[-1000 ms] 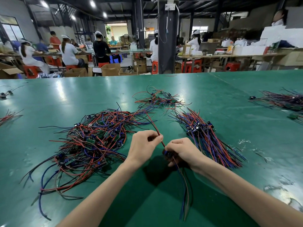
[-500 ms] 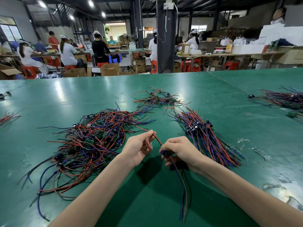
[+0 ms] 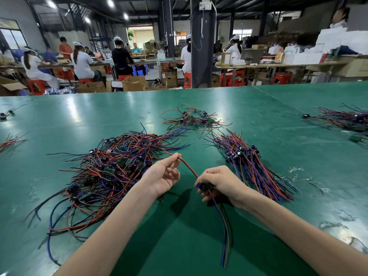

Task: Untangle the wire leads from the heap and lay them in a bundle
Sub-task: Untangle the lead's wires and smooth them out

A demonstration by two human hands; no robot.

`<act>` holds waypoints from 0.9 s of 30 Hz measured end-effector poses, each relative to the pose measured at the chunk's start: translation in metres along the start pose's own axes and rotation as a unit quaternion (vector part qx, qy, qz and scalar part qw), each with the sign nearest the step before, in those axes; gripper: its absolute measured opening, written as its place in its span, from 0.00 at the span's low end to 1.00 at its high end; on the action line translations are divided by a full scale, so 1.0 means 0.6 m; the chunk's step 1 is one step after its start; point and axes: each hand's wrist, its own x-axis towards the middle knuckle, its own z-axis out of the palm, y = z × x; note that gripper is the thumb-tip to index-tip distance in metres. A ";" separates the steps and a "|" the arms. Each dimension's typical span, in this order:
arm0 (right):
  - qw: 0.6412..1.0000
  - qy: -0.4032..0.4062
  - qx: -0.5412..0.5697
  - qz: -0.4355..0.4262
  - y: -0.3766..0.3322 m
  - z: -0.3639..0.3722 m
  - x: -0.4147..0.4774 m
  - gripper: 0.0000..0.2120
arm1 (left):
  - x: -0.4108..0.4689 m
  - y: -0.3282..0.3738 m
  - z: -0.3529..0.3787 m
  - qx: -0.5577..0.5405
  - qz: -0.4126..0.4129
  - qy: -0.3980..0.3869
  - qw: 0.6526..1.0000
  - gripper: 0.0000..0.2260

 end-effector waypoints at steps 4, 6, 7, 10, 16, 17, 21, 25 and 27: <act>1.000 -0.005 -0.011 -0.002 0.002 0.003 0.000 0.08 | 0.005 0.000 -0.007 -0.009 0.005 0.010 1.000 0.06; 1.000 -0.005 -0.015 -0.001 0.003 0.002 -0.001 0.08 | 0.009 -0.001 -0.009 0.008 0.025 0.022 0.999 0.05; 1.000 -0.005 -0.016 0.000 0.003 0.001 -0.001 0.08 | 0.011 -0.002 -0.010 0.031 0.047 0.034 0.998 0.04; 1.000 -0.005 -0.019 0.000 0.003 -0.001 -0.001 0.09 | 0.019 -0.006 -0.014 0.127 0.151 0.075 0.977 0.05; 1.000 0.001 -0.031 0.001 0.006 0.002 -0.001 0.09 | 0.027 -0.002 -0.028 0.367 0.375 0.100 0.846 0.07; 0.999 0.002 -0.033 -0.001 0.006 0.003 -0.001 0.10 | 0.027 -0.001 -0.030 0.370 0.379 0.104 0.842 0.06; 0.999 -0.004 -0.031 -0.006 0.005 0.003 -0.003 0.10 | 0.033 0.003 -0.035 0.316 0.339 0.124 0.877 0.08; 0.999 -0.005 -0.037 -0.007 0.006 0.006 -0.004 0.10 | 0.031 0.003 -0.034 0.292 0.329 0.103 0.892 0.10; 0.999 -0.006 -0.038 -0.007 0.007 0.007 -0.004 0.12 | 0.027 0.003 -0.035 0.352 0.362 0.099 0.857 0.11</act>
